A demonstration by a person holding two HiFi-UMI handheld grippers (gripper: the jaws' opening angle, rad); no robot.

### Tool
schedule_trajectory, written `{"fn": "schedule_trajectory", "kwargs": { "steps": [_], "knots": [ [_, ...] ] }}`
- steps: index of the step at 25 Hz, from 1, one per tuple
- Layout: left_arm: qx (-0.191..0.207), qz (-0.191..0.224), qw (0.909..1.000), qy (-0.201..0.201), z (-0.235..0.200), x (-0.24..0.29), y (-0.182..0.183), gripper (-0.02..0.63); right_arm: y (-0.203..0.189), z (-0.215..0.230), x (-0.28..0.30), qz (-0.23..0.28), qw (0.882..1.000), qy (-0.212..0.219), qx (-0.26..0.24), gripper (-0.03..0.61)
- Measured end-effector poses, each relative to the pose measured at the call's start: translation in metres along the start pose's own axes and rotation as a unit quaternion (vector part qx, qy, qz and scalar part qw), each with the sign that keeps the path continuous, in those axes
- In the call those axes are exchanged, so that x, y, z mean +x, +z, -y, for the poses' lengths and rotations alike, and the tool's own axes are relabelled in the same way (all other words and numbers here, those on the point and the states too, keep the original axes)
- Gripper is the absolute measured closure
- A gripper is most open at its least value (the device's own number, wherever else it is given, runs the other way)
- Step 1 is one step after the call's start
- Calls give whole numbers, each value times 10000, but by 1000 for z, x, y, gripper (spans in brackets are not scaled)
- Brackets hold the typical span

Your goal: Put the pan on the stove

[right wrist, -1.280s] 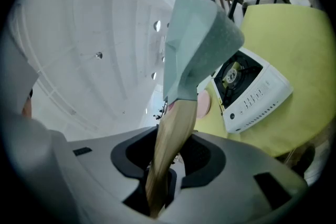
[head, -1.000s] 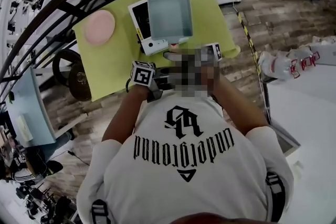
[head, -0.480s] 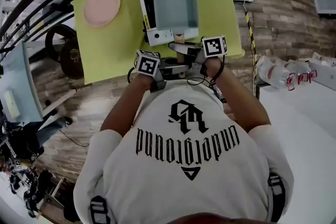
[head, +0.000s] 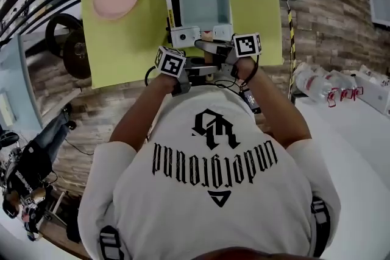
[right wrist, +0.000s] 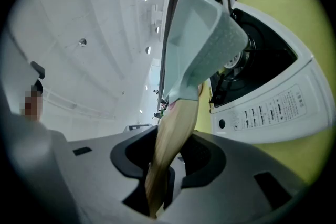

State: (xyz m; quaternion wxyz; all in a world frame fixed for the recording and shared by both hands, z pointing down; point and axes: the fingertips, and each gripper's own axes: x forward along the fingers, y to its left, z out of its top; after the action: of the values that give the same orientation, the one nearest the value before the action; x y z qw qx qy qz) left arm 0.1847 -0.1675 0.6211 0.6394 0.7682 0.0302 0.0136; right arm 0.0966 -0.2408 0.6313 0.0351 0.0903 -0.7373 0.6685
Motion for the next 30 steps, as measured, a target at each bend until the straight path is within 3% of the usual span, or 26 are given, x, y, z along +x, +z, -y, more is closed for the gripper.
{"fn": "schedule_trajectory", "kwargs": {
  "steps": [20, 30],
  "knots": [
    [-396, -262, 9988, 131, -67, 6, -8, 489, -3, 72, 9, -290, 9991, -289, 97, 431],
    [-472, -359, 9979, 242, -80, 12, -14, 492, -8, 84, 8, -456, 9986, -270, 12, 431]
  ]
}}
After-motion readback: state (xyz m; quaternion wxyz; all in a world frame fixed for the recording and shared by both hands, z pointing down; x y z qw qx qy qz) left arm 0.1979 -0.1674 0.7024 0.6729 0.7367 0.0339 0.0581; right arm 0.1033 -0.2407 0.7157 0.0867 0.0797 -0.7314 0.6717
